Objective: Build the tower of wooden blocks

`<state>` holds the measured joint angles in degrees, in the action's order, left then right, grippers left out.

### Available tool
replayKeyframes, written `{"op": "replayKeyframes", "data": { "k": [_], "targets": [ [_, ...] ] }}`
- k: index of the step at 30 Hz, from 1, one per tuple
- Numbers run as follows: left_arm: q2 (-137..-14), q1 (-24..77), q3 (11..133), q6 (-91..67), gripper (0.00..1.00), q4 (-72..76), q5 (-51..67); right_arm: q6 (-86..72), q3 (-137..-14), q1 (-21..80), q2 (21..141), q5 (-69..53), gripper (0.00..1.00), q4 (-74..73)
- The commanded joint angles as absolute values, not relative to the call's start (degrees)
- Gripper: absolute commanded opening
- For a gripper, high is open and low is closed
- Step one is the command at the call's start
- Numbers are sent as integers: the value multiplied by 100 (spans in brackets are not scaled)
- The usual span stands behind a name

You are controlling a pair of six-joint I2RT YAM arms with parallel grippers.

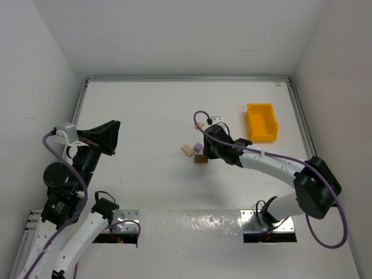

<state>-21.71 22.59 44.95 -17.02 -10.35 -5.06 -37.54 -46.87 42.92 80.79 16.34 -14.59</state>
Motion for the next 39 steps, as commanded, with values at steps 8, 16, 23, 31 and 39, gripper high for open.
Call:
{"op": "replayKeyframes", "data": {
  "k": [8,16,23,31,39],
  "targets": [
    [-1354,2856,4369,-1494,17,-1652,-1256,-5009,-5193,4755,8472,2311,29,-1547],
    [-1143,3348,4342,-1380,17,-1749,-1476,-5282,-5449,4975,9000,2557,29,-1775],
    [-1028,3551,4333,-1371,17,-1784,-1573,-5379,-5519,5010,9062,2768,29,-1960],
    [-1011,3604,4342,-1371,18,-1793,-1573,-5484,-5423,5019,9149,2646,30,-1873],
    [-1019,3612,4342,-1371,18,-1784,-1573,-5528,-5414,5019,9184,2610,30,-1740]
  ]
}}
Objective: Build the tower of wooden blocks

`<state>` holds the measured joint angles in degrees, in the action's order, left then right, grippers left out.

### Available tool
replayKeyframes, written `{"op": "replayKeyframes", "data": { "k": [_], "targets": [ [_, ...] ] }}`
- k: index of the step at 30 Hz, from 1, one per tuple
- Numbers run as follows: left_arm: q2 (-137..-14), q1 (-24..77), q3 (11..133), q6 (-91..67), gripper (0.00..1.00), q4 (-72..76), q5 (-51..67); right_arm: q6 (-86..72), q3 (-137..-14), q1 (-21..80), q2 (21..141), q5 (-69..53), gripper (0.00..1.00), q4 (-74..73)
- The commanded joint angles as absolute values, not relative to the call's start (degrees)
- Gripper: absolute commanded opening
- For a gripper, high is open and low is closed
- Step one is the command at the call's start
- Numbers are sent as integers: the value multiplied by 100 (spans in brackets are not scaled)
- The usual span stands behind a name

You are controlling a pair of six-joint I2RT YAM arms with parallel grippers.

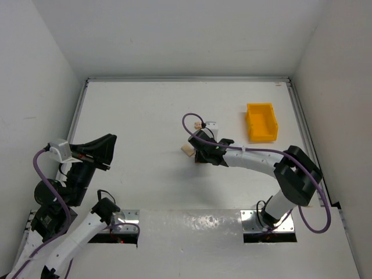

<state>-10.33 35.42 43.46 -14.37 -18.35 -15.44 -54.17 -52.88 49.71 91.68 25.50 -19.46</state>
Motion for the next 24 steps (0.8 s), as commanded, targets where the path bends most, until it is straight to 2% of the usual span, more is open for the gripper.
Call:
{"op": "replayKeyframes", "data": {
  "k": [1,24],
  "targets": [
    [-1020,3612,4342,-1380,18,-1784,-1565,-5520,-5405,5027,9185,2619,30,-1732],
    [-1037,3665,4342,-1371,17,-1802,-1556,-5651,-5300,5019,9176,2654,31,-1775]
  ]
}}
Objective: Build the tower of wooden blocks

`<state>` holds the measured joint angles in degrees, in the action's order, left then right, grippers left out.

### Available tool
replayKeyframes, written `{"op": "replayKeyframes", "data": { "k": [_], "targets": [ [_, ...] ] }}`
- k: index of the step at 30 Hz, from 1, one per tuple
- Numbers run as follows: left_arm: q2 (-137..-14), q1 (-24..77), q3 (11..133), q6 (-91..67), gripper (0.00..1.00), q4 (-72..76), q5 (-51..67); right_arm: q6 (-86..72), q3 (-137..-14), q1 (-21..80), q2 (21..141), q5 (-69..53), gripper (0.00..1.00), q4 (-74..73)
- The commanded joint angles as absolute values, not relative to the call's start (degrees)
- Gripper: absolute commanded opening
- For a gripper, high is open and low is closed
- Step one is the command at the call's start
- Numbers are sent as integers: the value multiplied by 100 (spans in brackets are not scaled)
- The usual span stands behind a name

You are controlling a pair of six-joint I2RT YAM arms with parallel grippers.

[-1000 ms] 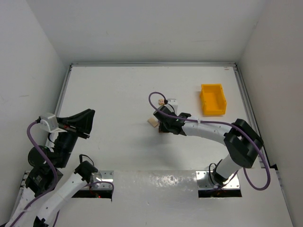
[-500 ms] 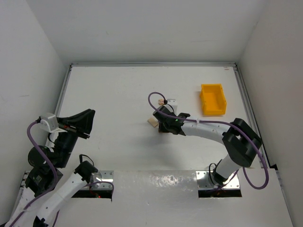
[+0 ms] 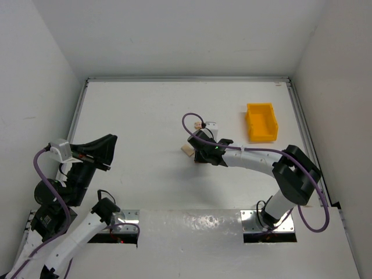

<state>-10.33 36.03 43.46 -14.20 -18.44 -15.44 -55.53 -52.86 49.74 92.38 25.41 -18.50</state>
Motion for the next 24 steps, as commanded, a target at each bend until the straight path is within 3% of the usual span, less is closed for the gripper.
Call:
{"op": "replayKeyframes", "data": {
  "k": [1,24],
  "targets": [
    [-1028,3665,4342,-1371,17,-1793,-1547,-5660,-5291,5010,9167,2654,31,-1793],
    [-1055,3683,4342,-1371,17,-1802,-1529,-5704,-5212,5010,9123,2619,37,-1714]
  ]
}}
